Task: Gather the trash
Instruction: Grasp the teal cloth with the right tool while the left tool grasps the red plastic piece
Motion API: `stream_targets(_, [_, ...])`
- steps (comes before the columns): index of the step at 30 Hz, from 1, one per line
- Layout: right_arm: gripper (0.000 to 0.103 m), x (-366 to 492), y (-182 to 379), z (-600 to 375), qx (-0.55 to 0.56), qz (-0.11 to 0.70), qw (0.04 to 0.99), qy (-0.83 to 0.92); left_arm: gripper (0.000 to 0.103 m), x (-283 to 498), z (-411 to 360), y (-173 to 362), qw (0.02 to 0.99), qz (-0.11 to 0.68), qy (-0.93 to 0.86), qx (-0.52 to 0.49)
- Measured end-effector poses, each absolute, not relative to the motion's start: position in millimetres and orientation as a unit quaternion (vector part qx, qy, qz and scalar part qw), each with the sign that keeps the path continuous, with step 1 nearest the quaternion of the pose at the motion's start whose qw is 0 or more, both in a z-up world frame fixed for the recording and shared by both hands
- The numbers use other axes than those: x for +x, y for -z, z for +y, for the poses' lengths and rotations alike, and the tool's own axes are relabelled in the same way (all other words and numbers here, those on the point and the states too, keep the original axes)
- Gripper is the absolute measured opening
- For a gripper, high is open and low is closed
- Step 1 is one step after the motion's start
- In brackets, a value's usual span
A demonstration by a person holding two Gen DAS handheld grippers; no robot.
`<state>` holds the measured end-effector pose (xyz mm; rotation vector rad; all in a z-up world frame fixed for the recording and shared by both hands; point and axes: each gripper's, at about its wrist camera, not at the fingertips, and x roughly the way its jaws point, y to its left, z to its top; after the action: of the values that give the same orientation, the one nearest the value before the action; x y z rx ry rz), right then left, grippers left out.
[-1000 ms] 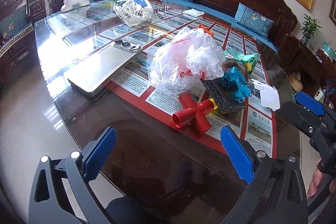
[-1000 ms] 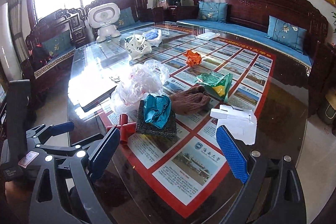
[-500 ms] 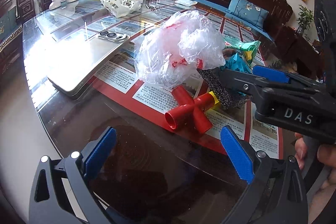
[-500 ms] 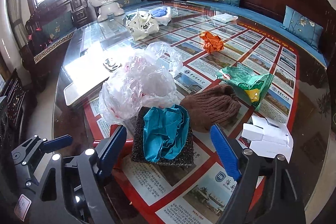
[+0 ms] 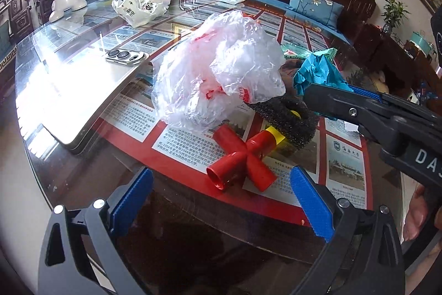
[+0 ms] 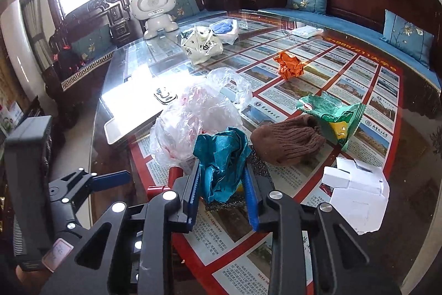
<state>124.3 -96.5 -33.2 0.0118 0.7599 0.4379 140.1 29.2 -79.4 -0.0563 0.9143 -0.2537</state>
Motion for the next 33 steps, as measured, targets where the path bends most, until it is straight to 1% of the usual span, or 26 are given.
stream_targets(10, [0.028, 112, 16, -110, 0.013, 0.346, 0.915, -0.209, 0.099, 154, 18, 82, 0.89, 0.445, 0.095, -0.015])
stream_targets(12, [0.029, 111, 16, -112, 0.015, 0.345, 0.915, -0.21, 0.095, 154, 15, 82, 0.891, 0.444, 0.095, -0.008])
stream_targets(13, [0.029, 110, 16, -113, 0.016, 0.345, 0.915, -0.21, 0.09, 154, 13, 82, 0.891, 0.443, 0.098, -0.004])
stream_targets(14, [0.029, 110, 17, -113, 0.017, 0.345, 0.914, -0.211, 0.082, 153, 11, 81, 0.891, 0.442, 0.101, 0.001])
stream_targets(15, [0.029, 110, 17, -114, 0.018, 0.346, 0.913, -0.213, 0.078, 153, 9, 80, 0.892, 0.441, 0.102, 0.005])
stream_targets(16, [0.029, 109, 17, -115, 0.021, 0.347, 0.913, -0.212, 0.067, 153, 8, 80, 0.892, 0.44, 0.105, 0.008])
stream_targets(17, [0.029, 109, 18, -115, 0.022, 0.347, 0.913, -0.212, 0.06, 153, 7, 79, 0.892, 0.44, 0.106, 0.009])
stream_targets(18, [0.029, 108, 18, -117, 0.023, 0.347, 0.913, -0.212, 0.056, 153, 6, 78, 0.891, 0.44, 0.111, 0.007])
stream_targets(19, [0.029, 108, 17, -118, 0.024, 0.346, 0.914, -0.211, 0.049, 154, 6, 78, 0.89, 0.44, 0.117, 0.005])
stream_targets(25, [0.029, 104, 14, -125, 0.029, 0.34, 0.917, -0.207, 0.041, 152, 12, 75, 0.887, 0.44, 0.135, -0.021])
stream_targets(33, [0.029, 99, 15, -130, 0.036, 0.34, 0.917, -0.206, 0.033, 141, 12, 66, 0.894, 0.426, 0.135, -0.009])
